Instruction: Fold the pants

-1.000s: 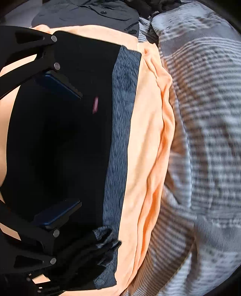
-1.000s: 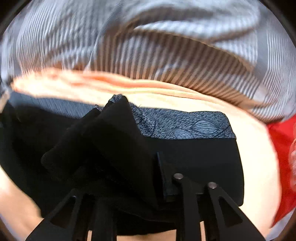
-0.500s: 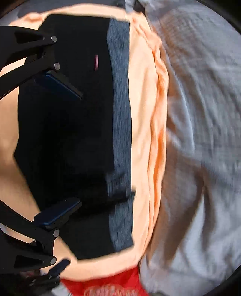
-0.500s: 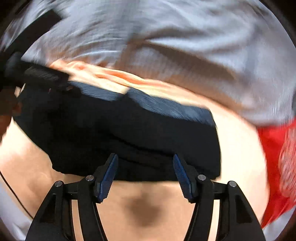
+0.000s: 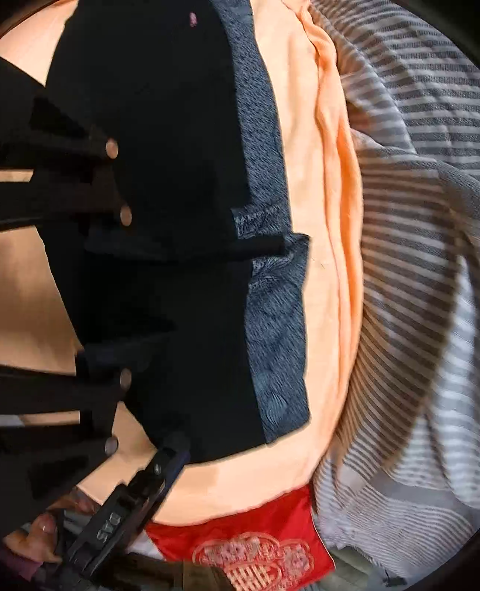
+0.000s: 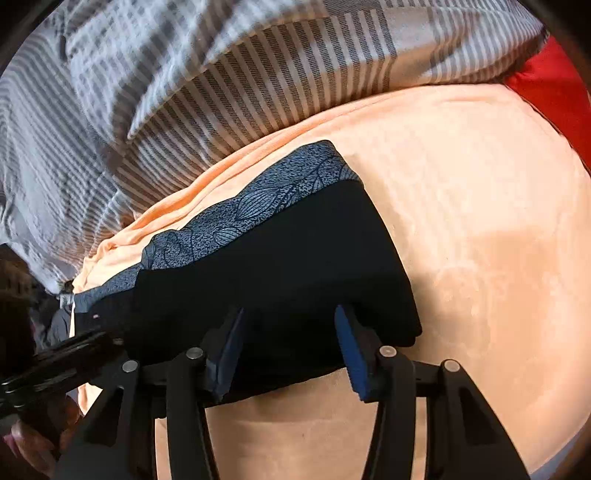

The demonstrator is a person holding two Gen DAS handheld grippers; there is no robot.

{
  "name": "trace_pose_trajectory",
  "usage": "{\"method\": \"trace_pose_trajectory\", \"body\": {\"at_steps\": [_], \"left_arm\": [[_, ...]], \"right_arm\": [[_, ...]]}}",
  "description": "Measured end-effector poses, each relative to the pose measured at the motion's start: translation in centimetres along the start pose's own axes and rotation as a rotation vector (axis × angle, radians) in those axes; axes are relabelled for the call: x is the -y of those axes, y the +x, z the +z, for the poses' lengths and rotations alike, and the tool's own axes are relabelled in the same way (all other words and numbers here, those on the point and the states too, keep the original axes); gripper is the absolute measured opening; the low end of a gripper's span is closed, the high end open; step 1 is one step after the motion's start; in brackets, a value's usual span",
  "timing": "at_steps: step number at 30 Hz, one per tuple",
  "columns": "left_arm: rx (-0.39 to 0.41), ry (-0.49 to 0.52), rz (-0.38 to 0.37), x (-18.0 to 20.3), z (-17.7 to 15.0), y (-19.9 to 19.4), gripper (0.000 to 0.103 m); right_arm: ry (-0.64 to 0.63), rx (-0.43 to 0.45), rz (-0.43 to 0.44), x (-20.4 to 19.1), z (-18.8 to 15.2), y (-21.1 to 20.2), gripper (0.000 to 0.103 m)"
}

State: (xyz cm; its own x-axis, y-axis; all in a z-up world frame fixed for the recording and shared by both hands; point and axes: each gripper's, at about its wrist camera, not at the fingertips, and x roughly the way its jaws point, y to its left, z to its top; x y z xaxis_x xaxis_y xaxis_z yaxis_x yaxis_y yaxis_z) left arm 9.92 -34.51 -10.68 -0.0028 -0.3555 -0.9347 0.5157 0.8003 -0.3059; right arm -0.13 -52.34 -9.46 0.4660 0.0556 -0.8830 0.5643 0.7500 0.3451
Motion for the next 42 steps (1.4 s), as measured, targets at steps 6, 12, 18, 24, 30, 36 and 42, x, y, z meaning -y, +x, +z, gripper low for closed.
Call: {"method": "trace_pose_trajectory", "body": {"at_steps": [6,12,18,24,30,36,42], "left_arm": [[0.021,0.007,-0.016,0.4,-0.8,-1.3,0.012],[-0.060,-0.018,0.036,-1.4,-3.7,2.3,0.012],[-0.032,-0.001,0.070,-0.7,-3.7,1.2,0.012],[0.091,-0.028,0.110,-0.7,-0.7,-3.5,0.012],[0.115,0.005,0.115,1.0,3.8,-0.9,0.012],[0.030,-0.021,0.153,0.0,3.0,3.4,0.012],[0.025,0.058,0.201,0.9,0.6,4.1,0.012]], "right_arm": [[0.029,-0.012,0.038,0.4,0.2,-0.9,0.053],[-0.002,-0.034,0.025,0.0,-1.4,-0.4,0.053],[-0.032,-0.032,0.046,-0.1,-1.5,-1.3,0.053],[0.036,0.031,0.061,2.5,3.3,-2.9,0.021],[0.142,0.048,0.091,4.5,9.2,-0.6,0.010],[0.051,-0.058,0.064,2.4,10.8,4.3,0.009],[0.182,-0.065,0.097,4.3,10.8,6.7,0.000]]}}
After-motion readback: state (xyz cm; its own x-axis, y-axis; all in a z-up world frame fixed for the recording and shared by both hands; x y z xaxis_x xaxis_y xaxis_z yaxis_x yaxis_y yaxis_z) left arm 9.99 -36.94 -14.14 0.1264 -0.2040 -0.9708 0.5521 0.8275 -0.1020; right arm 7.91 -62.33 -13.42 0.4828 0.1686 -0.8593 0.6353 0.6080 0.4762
